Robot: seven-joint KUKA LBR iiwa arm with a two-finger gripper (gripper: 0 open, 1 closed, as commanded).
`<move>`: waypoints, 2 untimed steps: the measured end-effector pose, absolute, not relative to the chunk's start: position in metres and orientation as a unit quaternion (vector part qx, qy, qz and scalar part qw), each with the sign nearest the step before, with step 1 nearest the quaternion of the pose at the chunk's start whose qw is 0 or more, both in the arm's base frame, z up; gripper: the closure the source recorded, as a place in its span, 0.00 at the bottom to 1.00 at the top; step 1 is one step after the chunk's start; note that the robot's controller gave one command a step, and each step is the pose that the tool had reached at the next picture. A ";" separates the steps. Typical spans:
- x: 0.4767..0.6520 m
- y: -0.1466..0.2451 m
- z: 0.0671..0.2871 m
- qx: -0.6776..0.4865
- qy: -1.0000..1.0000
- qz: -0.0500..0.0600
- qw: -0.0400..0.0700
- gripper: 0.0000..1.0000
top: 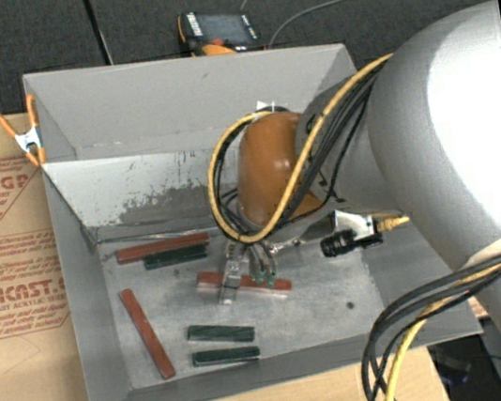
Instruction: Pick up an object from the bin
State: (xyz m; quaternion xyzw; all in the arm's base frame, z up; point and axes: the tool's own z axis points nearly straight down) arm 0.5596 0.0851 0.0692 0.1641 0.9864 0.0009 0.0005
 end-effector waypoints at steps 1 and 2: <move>0.560 0.085 0.070 0.164 0.986 0.000 0.000 1.00; 0.560 0.086 0.081 0.164 0.986 0.001 0.001 1.00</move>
Offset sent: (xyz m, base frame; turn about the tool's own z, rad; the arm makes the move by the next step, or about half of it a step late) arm 0.0001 0.0002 0.0008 0.0000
